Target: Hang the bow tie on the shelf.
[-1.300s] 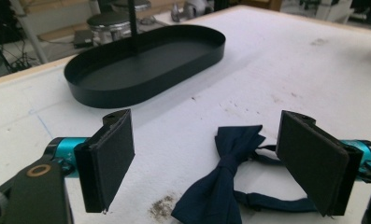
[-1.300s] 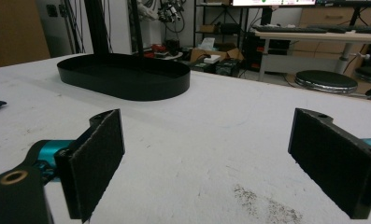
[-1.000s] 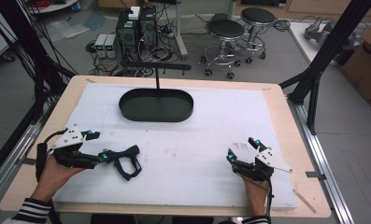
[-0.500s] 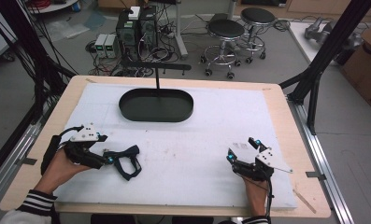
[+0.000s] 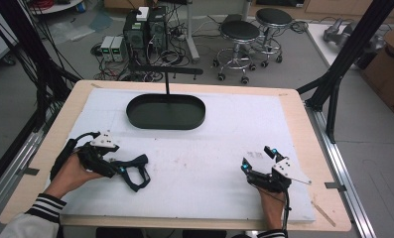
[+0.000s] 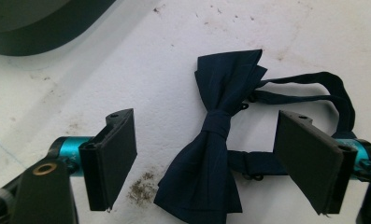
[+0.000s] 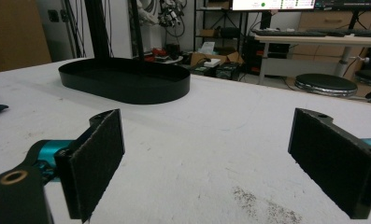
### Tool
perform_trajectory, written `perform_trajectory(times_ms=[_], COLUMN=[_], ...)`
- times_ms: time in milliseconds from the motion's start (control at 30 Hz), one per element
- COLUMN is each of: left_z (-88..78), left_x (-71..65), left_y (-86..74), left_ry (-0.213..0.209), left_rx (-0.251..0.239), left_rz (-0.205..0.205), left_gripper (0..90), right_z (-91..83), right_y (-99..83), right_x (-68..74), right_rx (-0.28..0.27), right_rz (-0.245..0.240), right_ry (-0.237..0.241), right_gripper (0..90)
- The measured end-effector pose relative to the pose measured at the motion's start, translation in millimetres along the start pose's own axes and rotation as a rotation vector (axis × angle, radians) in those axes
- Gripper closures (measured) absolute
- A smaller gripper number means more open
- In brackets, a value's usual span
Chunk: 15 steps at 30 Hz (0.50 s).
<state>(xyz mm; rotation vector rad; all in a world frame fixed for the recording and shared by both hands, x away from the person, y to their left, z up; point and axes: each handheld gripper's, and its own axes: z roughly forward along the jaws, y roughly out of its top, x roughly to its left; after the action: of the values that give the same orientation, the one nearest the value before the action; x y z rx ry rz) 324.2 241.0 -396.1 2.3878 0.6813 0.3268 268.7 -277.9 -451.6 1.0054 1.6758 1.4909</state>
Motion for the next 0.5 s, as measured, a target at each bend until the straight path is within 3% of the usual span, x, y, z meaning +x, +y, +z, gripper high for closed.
perform_trajectory(times_ms=[400, 500], left_z=[21.6, 24.5], left_x=[-1.9, -2.3], left_y=[4.9, 5.1], left_ry=[-0.033, -0.039], left_rx=[0.118, 0.127], left_rz=[0.036, 0.049], left_gripper=[31.3, 35.6], right_z=[0.0, -0.1], right_y=[0.0, 0.0], right_x=[0.3, 0.1], right_rx=[0.000, -0.001], right_rz=[0.000, 0.002], right_ry=[-0.002, -0.002], right_gripper=[9.7, 9.8])
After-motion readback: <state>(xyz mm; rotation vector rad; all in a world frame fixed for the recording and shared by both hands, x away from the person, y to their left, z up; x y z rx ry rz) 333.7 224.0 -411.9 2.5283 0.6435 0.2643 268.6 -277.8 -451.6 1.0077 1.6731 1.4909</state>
